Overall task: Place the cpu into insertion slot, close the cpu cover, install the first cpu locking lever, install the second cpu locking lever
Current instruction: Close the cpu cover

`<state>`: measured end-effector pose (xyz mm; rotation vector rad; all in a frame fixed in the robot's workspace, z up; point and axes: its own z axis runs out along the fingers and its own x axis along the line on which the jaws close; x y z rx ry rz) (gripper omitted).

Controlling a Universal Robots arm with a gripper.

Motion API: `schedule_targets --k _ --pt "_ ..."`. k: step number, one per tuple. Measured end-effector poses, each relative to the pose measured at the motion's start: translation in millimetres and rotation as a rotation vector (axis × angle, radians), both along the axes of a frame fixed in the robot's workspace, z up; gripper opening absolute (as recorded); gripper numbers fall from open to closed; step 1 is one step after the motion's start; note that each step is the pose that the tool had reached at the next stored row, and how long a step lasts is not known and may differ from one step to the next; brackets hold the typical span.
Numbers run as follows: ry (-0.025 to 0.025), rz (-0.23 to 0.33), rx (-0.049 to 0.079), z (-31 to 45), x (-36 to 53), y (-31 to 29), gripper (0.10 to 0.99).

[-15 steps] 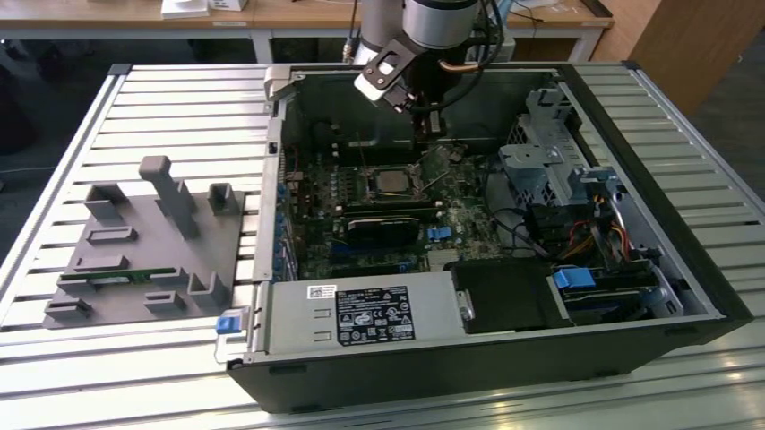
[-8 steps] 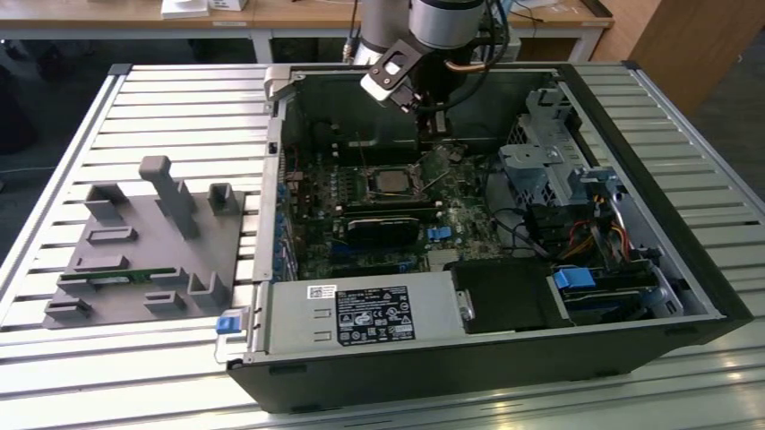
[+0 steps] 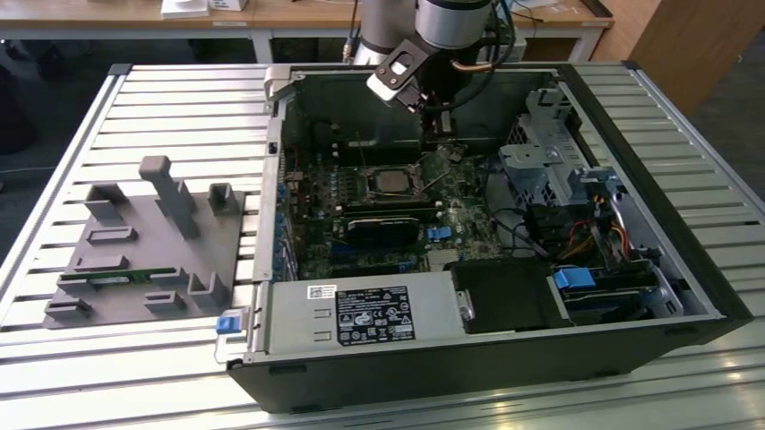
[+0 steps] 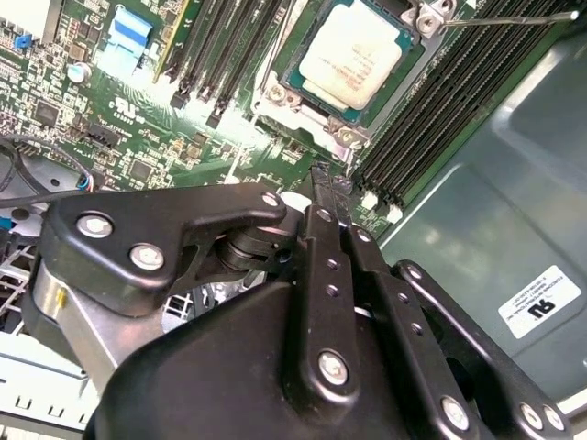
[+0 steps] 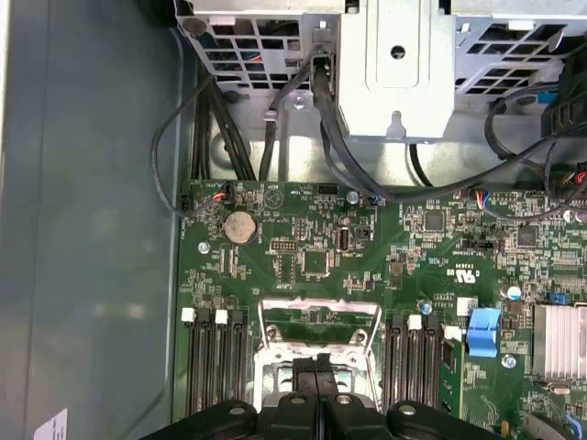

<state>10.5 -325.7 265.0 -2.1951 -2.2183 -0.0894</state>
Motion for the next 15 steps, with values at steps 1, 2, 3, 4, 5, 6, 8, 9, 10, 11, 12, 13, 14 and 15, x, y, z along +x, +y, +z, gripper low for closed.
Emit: schedule_targets --k 1,2,3,4,5,6,8,9,10,11,12,13,14,15 --pt "0.0000 0.000 0.000 0.0 0.5 0.0 0.122" --pt "0.0000 0.000 0.000 0.0 0.9 0.0 0.122" --pt "0.0000 0.000 0.000 0.0 1.5 0.0 0.122" --pt "0.0000 0.000 0.000 0.0 1.9 0.0 0.122" --pt "0.0000 0.000 0.000 0.0 2.3 0.0 0.122" --pt "0.0000 0.000 0.000 0.0 2.7 0.0 0.122" --pt "0.0000 0.000 0.000 0.0 3.6 0.0 0.122" --pt "0.0000 0.000 0.000 0.0 4.1 0.0 0.122" --pt "0.0000 0.000 0.000 0.0 4.5 0.0 0.122" --pt "0.0000 0.000 0.000 0.0 5.1 0.0 0.122" --pt "0.0000 0.000 0.000 -0.1 5.6 0.0 0.122" --pt "0.0000 0.000 0.000 -0.1 6.0 0.0 0.122" --pt "0.0000 0.000 0.000 -0.1 6.3 0.0 0.122" --pt "0.0001 0.000 0.000 -0.2 7.0 -0.1 0.122"
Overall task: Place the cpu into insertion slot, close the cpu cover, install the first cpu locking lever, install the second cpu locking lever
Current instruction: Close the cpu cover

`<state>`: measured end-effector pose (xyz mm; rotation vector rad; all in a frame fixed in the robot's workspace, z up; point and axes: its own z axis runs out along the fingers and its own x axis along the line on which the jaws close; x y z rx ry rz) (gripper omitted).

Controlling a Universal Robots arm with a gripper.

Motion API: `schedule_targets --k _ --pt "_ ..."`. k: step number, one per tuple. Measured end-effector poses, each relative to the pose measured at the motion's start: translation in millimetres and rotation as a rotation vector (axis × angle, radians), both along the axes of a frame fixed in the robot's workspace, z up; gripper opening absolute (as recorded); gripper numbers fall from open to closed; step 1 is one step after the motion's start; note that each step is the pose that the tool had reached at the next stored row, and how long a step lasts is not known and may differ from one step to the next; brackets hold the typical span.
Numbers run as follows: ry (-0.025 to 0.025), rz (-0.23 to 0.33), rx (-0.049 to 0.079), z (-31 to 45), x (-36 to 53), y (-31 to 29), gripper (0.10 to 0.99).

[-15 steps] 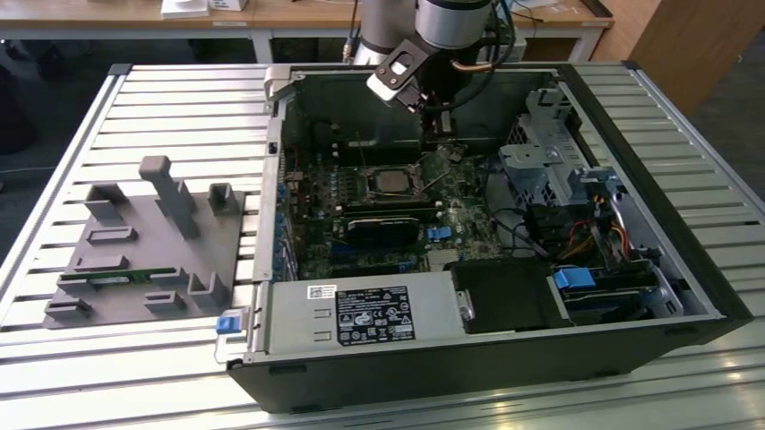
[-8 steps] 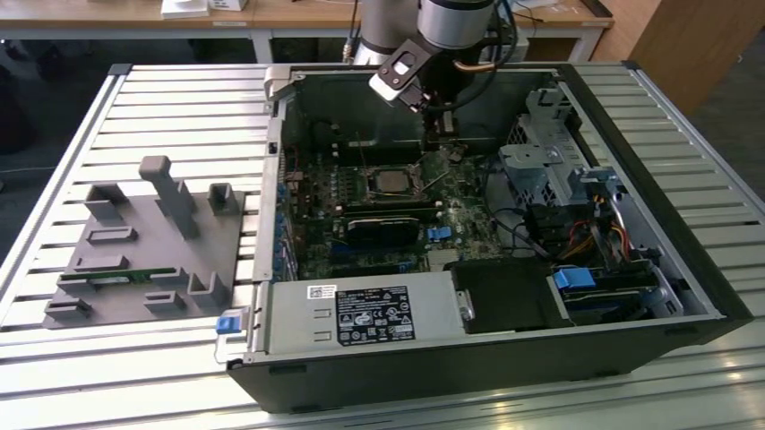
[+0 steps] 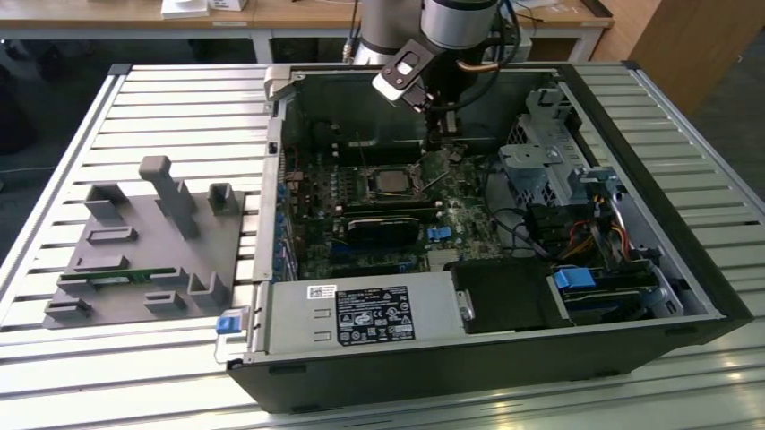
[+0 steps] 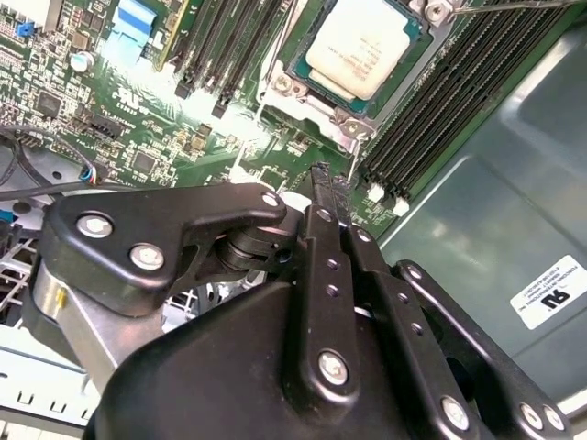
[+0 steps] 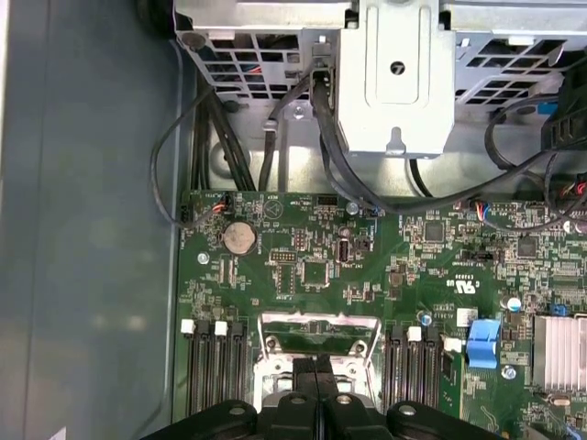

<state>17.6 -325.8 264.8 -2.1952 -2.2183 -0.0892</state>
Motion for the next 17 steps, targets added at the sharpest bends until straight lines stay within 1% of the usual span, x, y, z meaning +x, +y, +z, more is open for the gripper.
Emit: schedule_targets --k 5,12,14,17 --pt "0.0007 0.000 0.000 -1.1 5.5 0.0 0.122" --pt "0.0016 0.000 0.000 -3.2 16.3 0.1 0.122" --pt "0.0027 0.000 -0.001 -4.2 19.3 0.0 0.122" --pt "0.0059 0.001 -0.002 -5.8 22.8 0.0 0.122"
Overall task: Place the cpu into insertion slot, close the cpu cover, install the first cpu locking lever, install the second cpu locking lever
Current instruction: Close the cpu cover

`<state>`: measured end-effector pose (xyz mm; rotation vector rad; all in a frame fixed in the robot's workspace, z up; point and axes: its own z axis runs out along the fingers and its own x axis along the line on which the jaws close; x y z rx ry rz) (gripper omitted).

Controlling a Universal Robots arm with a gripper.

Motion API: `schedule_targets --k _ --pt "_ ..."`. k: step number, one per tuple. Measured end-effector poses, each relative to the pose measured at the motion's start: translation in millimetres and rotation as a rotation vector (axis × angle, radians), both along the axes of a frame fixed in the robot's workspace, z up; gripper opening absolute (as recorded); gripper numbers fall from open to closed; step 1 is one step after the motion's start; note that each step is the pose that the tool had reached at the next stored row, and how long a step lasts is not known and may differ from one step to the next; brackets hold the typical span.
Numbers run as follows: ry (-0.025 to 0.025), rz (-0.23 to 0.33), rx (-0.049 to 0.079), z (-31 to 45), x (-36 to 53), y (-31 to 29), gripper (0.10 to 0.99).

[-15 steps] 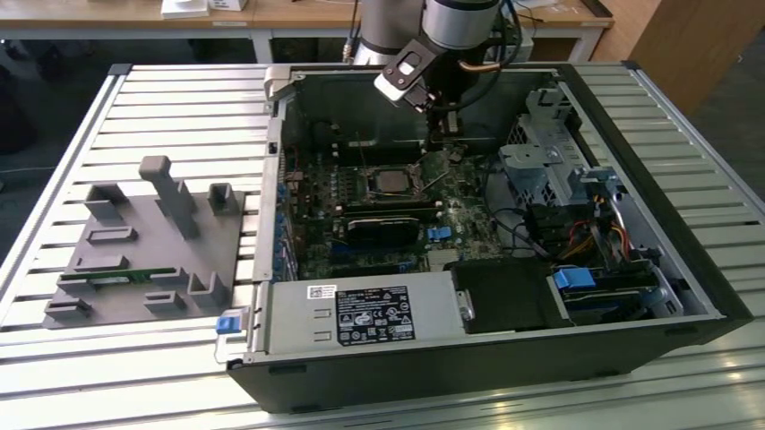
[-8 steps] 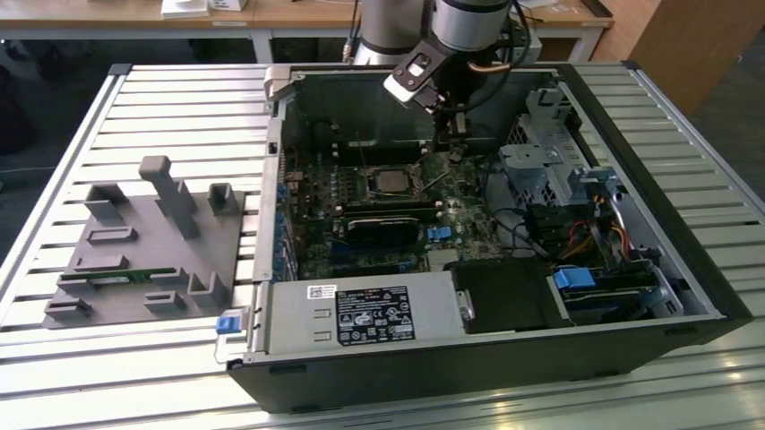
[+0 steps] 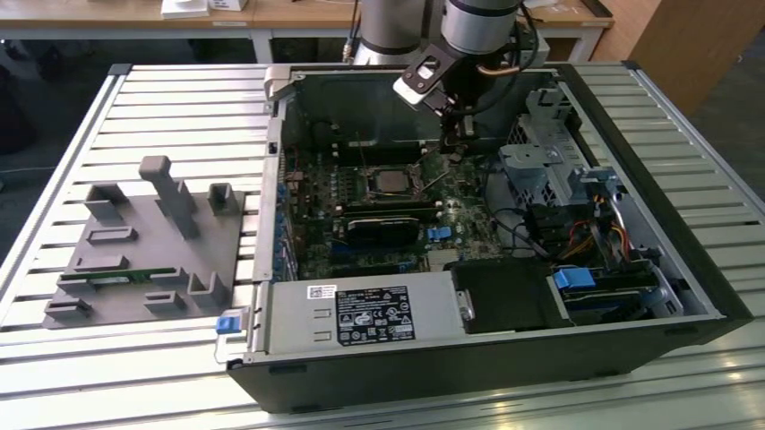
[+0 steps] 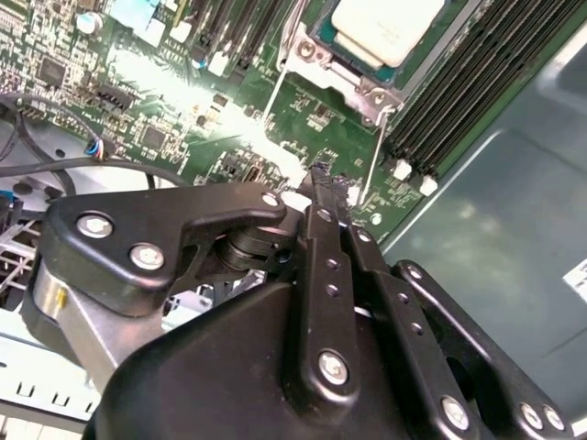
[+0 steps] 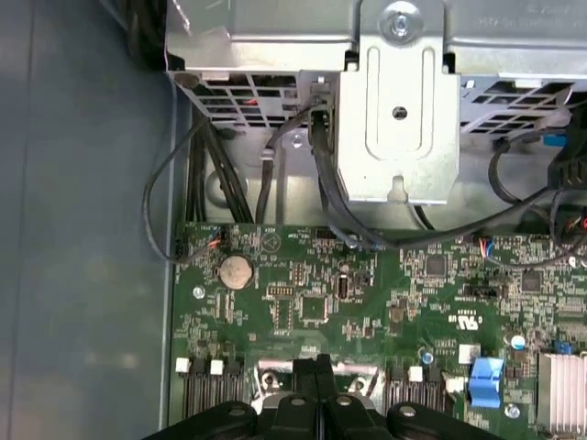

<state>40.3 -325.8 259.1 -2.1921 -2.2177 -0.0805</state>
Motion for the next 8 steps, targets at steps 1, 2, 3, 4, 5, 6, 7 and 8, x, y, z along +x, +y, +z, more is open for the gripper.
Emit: schedule_targets --k 1,2,3,4,5,6,7,8 --pt "0.0006 0.000 0.000 -0.2 1.6 0.0 0.122" --pt "0.0008 0.000 0.000 -0.4 3.2 0.0 0.122" --pt "0.0011 0.000 0.000 -0.6 4.9 0.1 0.122" --pt "0.0013 0.000 0.000 -0.7 6.5 0.1 0.122" --pt "0.0014 0.000 0.000 -0.8 8.0 0.2 0.122" --pt "0.0016 0.000 0.000 -1.0 9.4 0.3 0.122" --pt "0.0019 0.000 0.000 -1.1 10.6 0.3 0.122" --pt "0.0022 0.000 0.000 -1.3 11.7 0.3 0.122"
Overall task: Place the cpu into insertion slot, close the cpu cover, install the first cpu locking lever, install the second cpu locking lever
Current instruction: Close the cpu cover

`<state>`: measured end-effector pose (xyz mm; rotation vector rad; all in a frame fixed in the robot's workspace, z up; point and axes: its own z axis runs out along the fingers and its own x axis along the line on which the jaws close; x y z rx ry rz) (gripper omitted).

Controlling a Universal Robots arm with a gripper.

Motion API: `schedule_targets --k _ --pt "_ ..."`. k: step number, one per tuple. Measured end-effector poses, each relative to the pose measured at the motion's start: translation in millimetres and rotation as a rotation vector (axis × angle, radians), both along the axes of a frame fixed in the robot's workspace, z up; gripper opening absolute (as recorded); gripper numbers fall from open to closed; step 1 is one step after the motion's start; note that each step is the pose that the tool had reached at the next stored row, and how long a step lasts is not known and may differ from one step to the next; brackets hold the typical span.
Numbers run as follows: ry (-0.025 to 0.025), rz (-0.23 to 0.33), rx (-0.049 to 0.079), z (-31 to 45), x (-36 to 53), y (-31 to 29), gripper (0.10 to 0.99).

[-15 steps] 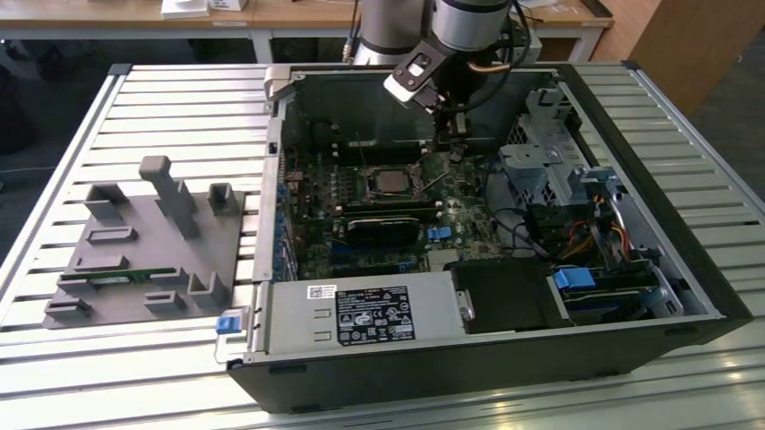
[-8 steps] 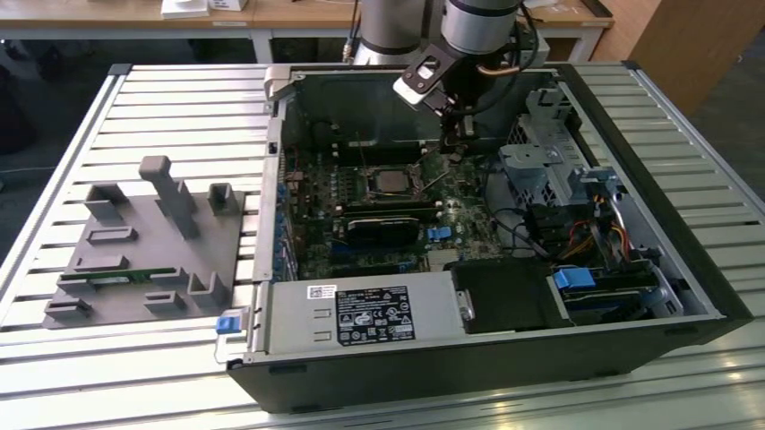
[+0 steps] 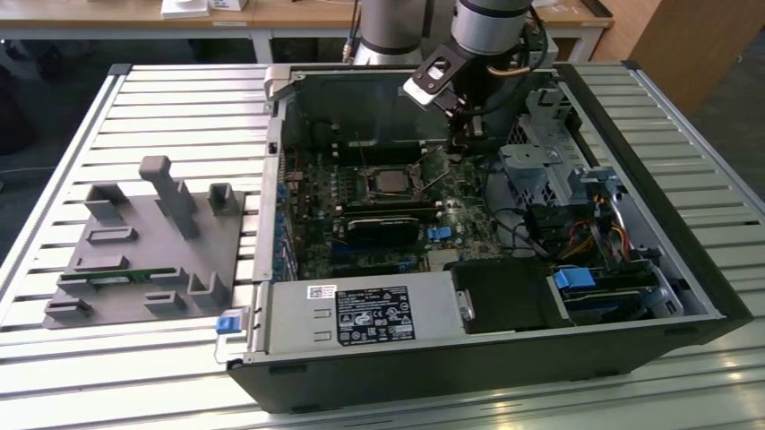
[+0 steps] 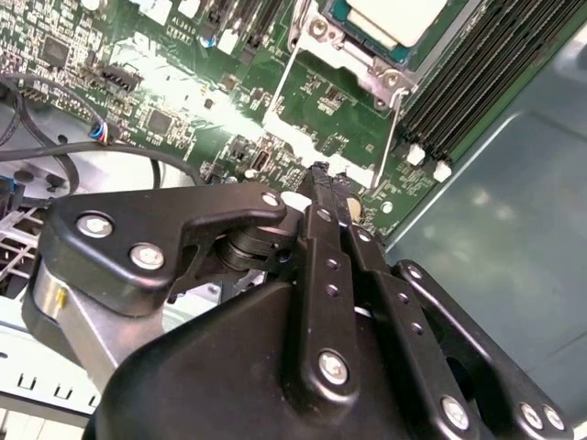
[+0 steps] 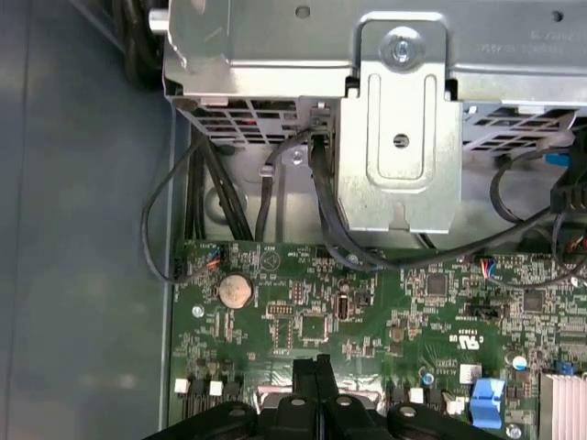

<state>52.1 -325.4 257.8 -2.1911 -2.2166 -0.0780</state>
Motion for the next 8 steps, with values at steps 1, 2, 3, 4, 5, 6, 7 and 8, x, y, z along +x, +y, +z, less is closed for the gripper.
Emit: schedule_targets --k 1,2,3,4,5,6,7,8 --pt "0.0003 0.000 0.000 -0.2 1.0 0.0 0.122" --pt "0.0007 0.000 0.000 -0.5 2.1 0.1 0.122" --pt "0.0011 0.000 0.000 -0.8 3.4 0.1 0.122" --pt "0.0016 0.000 0.000 -1.0 4.9 0.2 0.122" --pt "0.0020 0.000 0.000 -1.2 6.2 0.2 0.122" --pt "0.0024 0.000 0.000 -1.4 7.5 0.3 0.122" --pt "0.0030 0.000 0.000 -1.7 8.8 0.3 0.122" --pt "0.0038 0.000 0.000 -2.4 9.9 0.4 0.122"
